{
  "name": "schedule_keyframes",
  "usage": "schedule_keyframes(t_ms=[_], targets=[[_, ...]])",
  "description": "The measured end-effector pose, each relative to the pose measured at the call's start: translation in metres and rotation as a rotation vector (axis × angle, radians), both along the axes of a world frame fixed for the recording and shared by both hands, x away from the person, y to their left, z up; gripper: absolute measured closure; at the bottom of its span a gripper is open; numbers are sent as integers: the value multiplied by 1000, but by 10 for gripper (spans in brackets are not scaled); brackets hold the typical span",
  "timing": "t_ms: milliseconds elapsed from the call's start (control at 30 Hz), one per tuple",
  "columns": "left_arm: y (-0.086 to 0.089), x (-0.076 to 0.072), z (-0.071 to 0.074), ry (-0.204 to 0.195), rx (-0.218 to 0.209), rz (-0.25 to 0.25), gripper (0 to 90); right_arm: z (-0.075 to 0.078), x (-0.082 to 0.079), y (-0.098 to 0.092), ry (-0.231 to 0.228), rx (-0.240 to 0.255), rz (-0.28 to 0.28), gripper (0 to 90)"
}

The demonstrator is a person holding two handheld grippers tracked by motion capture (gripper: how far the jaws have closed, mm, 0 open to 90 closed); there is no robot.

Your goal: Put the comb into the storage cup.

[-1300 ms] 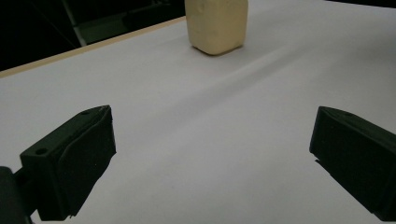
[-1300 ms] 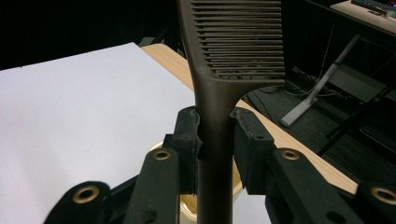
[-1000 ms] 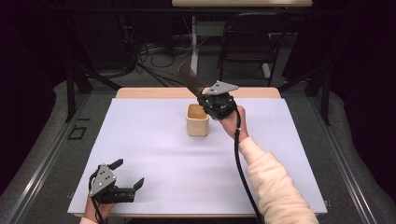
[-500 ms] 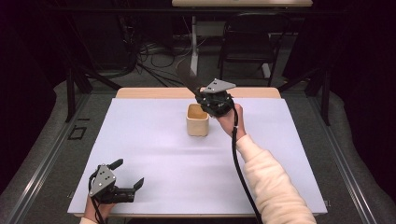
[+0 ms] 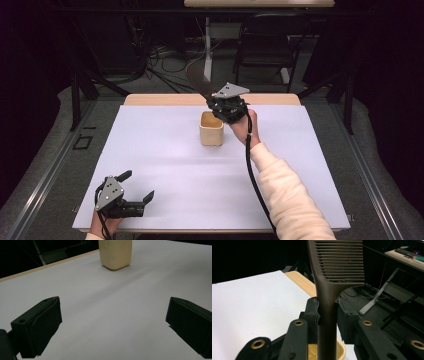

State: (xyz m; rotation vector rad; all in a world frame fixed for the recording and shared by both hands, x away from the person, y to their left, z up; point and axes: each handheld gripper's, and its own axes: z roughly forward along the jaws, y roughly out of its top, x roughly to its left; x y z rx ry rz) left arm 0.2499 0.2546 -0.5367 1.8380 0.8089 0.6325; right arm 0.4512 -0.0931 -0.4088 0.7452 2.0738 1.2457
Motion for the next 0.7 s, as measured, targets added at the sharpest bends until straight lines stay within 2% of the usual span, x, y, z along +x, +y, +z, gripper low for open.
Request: schedule_keyframes(t_ms=[700], targets=[[0, 0, 0, 3, -5, -2, 3, -4, 9, 8, -4, 34, -7, 720]])
